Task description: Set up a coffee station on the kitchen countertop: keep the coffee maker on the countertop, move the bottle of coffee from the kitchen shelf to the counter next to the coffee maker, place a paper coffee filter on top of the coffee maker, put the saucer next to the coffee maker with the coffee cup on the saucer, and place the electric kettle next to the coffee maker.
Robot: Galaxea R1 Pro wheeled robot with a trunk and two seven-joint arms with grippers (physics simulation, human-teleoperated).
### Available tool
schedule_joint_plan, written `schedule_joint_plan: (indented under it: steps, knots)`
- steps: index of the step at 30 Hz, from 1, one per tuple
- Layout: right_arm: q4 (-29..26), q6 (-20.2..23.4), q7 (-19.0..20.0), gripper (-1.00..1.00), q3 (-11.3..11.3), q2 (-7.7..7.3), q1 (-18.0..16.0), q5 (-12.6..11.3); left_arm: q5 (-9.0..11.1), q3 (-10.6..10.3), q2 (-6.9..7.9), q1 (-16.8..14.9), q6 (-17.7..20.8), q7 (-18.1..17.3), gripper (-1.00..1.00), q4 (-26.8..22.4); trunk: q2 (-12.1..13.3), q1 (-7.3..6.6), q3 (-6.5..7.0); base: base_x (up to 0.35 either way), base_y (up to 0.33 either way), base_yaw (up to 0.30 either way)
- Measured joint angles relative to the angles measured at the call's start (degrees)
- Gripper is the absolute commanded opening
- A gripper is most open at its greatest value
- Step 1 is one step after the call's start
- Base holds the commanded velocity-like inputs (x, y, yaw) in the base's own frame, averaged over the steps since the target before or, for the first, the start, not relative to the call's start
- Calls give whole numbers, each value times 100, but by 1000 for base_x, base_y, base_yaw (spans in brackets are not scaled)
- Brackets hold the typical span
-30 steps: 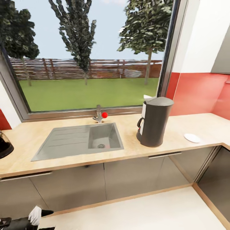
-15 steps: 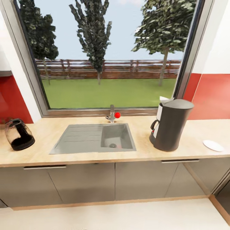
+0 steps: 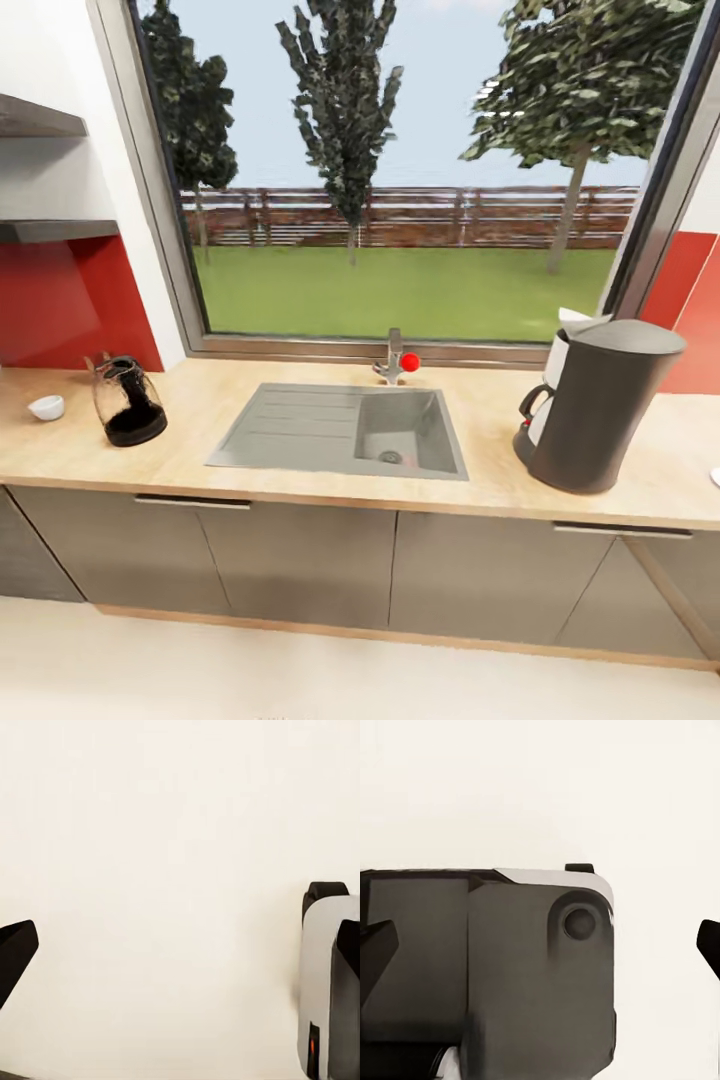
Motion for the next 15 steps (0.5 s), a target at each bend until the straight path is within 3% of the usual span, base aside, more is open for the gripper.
schedule_joint_plan:
  steps: [15]
  knots:
    - [1, 29, -2, 100, 11, 1, 0, 17, -16, -7, -141, 0, 6, 2, 100, -11, 0, 0, -27, 0, 0, 278]
